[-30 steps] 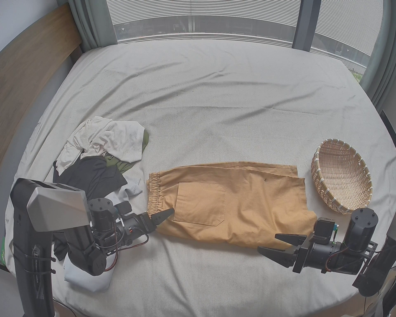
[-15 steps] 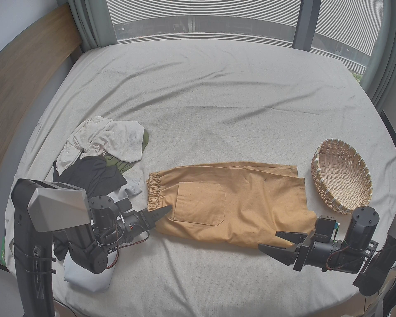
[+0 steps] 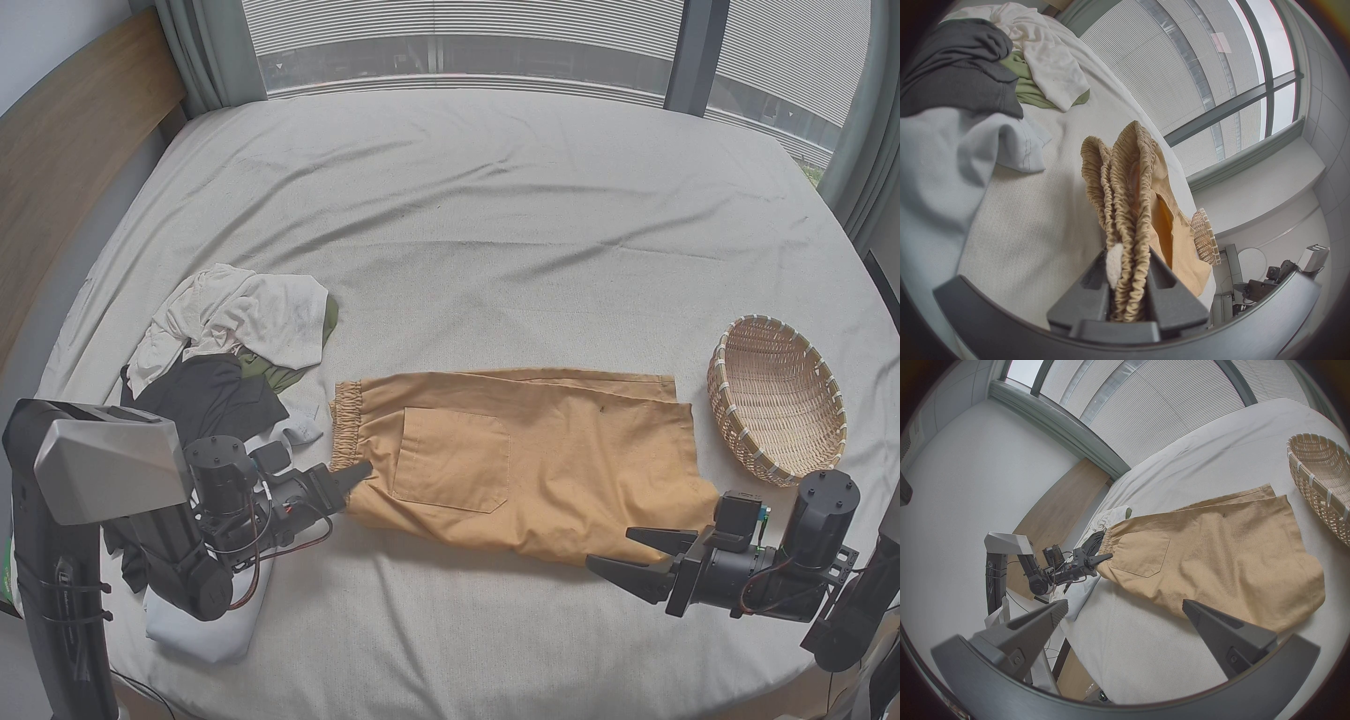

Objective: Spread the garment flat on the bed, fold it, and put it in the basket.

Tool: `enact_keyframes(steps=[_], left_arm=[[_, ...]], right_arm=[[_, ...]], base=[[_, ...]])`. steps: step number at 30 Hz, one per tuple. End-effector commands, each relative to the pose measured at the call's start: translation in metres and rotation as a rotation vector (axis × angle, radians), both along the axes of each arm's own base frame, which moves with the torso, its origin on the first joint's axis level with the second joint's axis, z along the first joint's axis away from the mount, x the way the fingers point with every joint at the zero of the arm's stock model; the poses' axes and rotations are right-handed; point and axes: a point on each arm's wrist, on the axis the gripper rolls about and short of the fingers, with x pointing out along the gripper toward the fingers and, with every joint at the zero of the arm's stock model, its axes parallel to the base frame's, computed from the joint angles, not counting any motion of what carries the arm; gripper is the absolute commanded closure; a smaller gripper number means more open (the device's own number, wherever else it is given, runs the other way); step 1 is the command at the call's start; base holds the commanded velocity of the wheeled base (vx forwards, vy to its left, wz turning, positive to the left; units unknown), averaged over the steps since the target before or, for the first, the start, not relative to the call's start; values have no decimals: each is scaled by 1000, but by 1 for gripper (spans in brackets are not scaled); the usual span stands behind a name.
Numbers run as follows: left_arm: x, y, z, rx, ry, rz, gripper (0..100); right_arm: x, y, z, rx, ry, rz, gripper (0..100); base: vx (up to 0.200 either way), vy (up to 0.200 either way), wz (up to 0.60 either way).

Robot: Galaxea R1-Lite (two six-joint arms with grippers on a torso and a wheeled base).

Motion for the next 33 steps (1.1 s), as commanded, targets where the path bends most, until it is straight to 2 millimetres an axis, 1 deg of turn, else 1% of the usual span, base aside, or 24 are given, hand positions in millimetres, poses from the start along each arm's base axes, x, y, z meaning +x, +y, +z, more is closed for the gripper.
enact_keyframes(steps=[1,5,11,17,19,22,26,27,33], left_arm=[[-11,5,13,-2,-7,8,100],[-26,10,19,4,9,10,100],[-37,15,21,16,28,15,100],[-43,35,26,42,16,64,100],[-44,37,28,45,14,69,100],[-52,47,32,53,14,88,100],[-58,53,34,58,17,91,100],[-61,59,36,53,20,93,100],[-64,75,35,51,30,120,100]], right_arm=[[1,0,-2,-3,7,-1,0],[2,-1,-1,-2,5,-9,0],[3,-3,-1,-1,3,-18,0],[6,-5,-1,2,-2,-32,0],[6,-5,-1,2,-2,-32,0],[8,-5,0,3,-3,-37,0],[8,-6,0,3,-3,-38,0],[9,-7,0,4,-5,-46,0],[11,-11,0,9,-2,-44,0]], base=[[0,0,0],[0,0,0],[0,0,0],[0,0,0],[0,0,0],[0,0,0],[0,0,0],[0,0,0],[0,0,0]])
